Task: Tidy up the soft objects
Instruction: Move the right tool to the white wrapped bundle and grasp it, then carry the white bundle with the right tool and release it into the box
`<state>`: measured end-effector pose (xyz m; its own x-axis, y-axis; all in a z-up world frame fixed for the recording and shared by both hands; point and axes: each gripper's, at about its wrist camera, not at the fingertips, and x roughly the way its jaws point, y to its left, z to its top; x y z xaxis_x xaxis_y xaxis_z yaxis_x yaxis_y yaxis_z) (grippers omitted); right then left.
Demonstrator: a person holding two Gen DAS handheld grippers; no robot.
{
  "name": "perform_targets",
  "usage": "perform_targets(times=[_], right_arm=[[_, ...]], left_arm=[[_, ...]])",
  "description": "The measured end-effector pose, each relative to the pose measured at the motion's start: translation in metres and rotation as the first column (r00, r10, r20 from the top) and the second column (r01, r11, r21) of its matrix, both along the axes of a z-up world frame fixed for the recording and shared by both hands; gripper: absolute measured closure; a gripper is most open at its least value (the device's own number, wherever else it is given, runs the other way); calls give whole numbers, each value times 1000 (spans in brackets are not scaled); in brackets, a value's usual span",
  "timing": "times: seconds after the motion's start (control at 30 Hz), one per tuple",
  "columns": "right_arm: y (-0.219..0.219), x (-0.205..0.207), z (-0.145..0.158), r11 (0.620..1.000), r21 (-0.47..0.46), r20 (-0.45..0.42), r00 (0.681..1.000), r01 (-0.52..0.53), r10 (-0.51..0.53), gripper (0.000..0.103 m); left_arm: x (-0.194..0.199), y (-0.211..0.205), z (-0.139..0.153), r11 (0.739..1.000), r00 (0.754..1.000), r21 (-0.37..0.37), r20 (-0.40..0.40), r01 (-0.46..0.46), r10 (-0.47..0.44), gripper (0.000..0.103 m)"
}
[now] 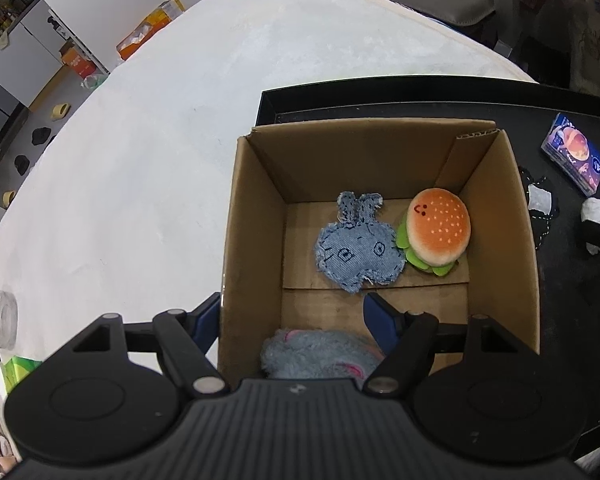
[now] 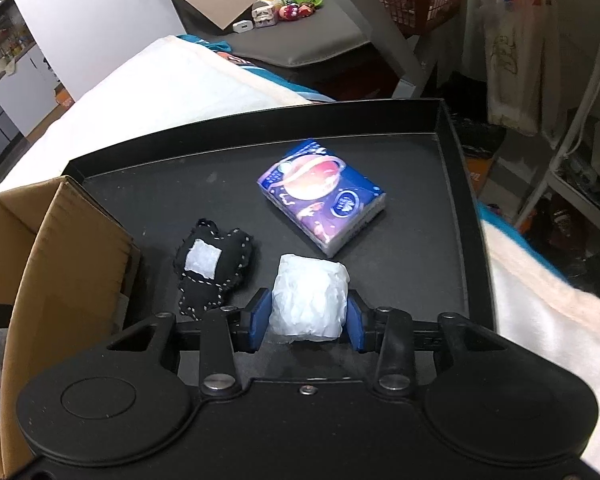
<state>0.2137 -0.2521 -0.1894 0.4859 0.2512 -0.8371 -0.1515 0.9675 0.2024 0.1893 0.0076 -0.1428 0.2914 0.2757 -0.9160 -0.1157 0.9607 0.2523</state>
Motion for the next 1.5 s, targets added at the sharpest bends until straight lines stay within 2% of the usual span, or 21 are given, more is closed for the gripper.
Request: perform_targets(times=[0.3, 0.73, 1.07, 1.5], right_arm=[[-6, -9, 21, 1000, -24, 16, 1000, 9, -9, 64], [6, -19, 57, 999, -42, 56, 998, -16, 18, 64], [25, -33, 82, 997, -52, 76, 995, -57, 61, 64], [55, -45, 108, 993, -64, 106, 989, -95, 102, 64]], left_arm=[[-1, 2, 8, 1000, 999, -5, 32, 4, -4, 30], [-15, 19, 19, 998, 997, -44, 62, -36, 39, 30], [-31, 26, 30, 996, 995, -85, 92, -39, 47, 30], [-41, 38, 28, 988, 993, -151, 112, -27, 45, 31]])
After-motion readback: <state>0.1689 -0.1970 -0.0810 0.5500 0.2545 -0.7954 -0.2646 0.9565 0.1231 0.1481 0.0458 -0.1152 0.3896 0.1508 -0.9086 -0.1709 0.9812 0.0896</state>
